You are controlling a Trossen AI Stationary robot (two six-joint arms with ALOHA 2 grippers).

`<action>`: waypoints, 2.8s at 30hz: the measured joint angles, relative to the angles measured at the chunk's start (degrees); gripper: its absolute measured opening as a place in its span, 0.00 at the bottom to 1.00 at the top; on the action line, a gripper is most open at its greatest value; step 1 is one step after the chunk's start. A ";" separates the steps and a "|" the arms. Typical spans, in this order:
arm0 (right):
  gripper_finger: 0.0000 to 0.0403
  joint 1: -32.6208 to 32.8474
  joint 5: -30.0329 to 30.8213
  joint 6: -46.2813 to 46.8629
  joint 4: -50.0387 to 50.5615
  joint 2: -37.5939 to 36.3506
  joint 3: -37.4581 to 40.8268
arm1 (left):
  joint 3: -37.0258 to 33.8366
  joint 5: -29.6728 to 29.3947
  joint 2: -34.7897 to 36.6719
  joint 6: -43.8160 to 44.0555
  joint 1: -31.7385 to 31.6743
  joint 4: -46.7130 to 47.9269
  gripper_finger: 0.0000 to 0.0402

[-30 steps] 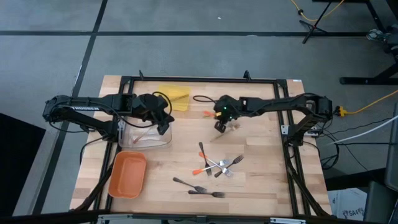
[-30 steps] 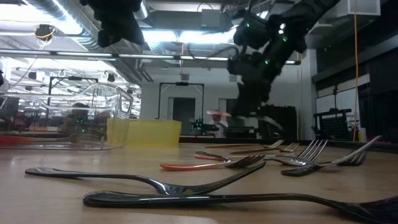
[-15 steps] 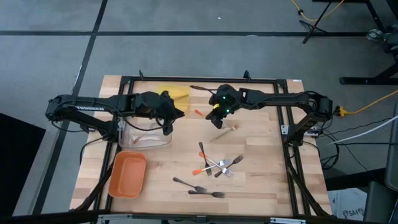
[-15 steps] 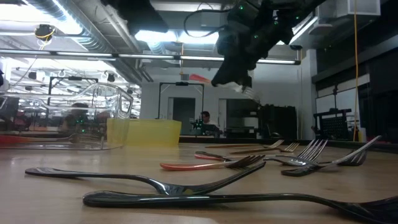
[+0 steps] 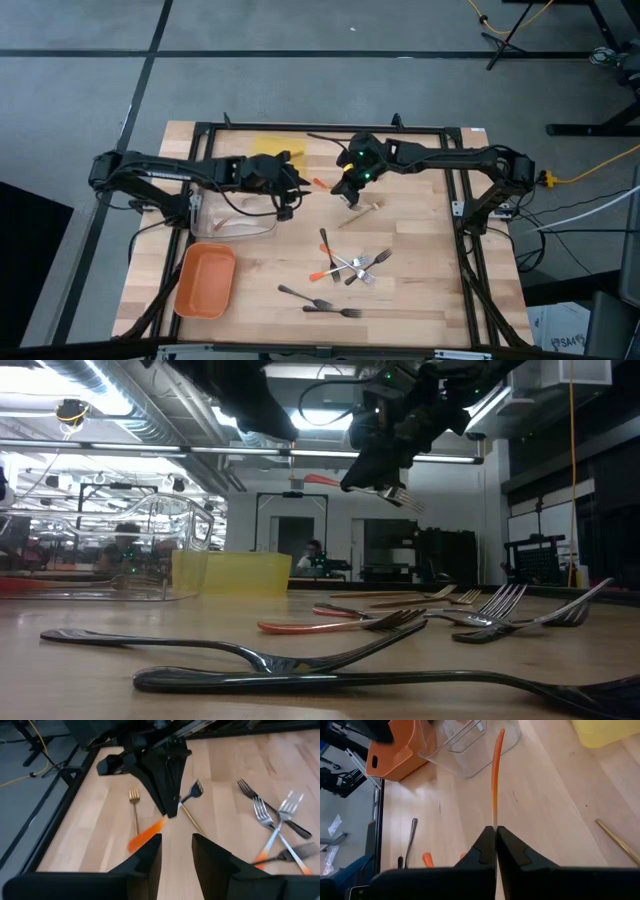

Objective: Sort silverware by color (type)
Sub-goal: Put the orange fork into the transparent bin

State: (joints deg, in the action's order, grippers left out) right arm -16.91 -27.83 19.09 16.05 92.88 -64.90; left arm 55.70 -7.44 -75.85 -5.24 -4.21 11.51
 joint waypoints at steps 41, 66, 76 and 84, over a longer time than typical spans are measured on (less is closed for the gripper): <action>0.00 7.19 6.32 -16.63 0.37 -0.02 0.00 | 0.00 9.72 -5.52 11.11 -1.57 -4.57 0.25; 0.00 7.19 6.38 -22.62 -3.48 -0.02 0.00 | 0.00 9.64 -5.49 10.95 -1.51 -2.41 0.25; 0.00 7.19 6.38 -22.62 -3.56 -0.02 0.00 | 0.00 10.07 -5.47 11.09 -1.49 -1.46 0.25; 0.00 7.19 6.36 -22.62 -3.56 -0.02 0.00 | 0.00 10.07 -5.47 11.09 -1.51 -1.51 0.16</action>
State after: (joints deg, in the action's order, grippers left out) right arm -9.72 -21.47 -3.53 12.49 92.86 -64.90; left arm 55.70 2.63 -81.32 5.85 -5.72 10.00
